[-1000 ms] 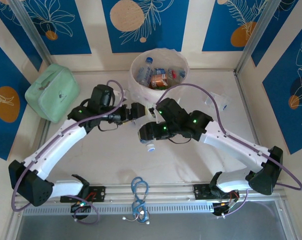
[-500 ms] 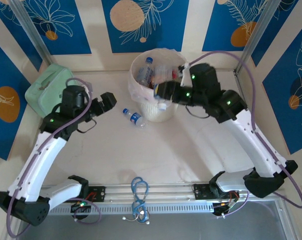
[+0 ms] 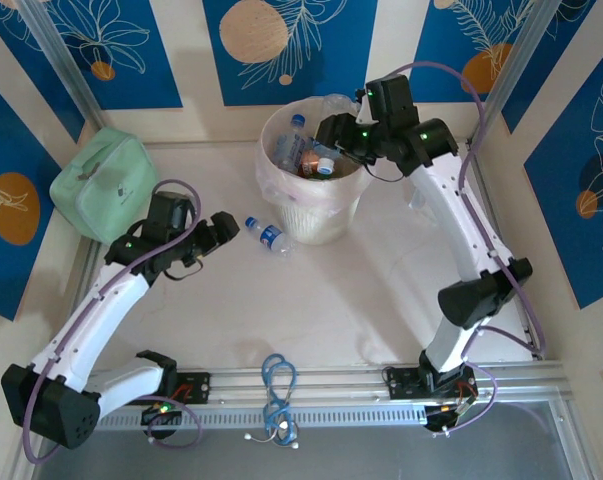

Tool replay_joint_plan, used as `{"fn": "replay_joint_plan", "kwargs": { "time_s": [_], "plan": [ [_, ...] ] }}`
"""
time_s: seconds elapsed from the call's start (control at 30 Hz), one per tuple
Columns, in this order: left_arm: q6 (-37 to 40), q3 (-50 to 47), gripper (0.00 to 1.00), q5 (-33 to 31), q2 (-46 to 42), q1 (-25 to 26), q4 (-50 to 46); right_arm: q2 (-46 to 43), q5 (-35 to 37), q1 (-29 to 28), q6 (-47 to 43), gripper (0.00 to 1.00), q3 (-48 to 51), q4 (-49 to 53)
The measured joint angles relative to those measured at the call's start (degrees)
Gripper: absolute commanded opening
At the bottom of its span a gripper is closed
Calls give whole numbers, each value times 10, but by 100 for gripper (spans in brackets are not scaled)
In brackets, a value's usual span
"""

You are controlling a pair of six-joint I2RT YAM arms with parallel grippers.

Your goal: Put the plastic bottles in the bin

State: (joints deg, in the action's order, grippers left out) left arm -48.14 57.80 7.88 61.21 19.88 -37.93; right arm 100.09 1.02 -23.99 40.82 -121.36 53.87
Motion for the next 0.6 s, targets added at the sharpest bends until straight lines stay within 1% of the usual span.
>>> {"fn": "replay_joint_plan", "kwargs": {
  "time_s": [0.07, 0.17, 0.23, 0.33, 0.6],
  "plan": [
    [0, -5, 93, 1, 0, 0, 4, 23, -3, 7, -5, 58, -25, 13],
    [0, -7, 94, 2, 2, 0, 10, 49, -5, 15, -14, 71, -55, 29],
    [0, -7, 95, 2, 2, 0, 12, 60, -4, 17, -21, 75, -69, 38],
    [-1, -7, 95, 2, 9, 0, 18, 64, -5, 17, -27, 77, -71, 46],
    [-16, -12, 94, 0, 24, 0, 33, 59, -1, 12, -34, 77, -71, 57]
  ]
}}
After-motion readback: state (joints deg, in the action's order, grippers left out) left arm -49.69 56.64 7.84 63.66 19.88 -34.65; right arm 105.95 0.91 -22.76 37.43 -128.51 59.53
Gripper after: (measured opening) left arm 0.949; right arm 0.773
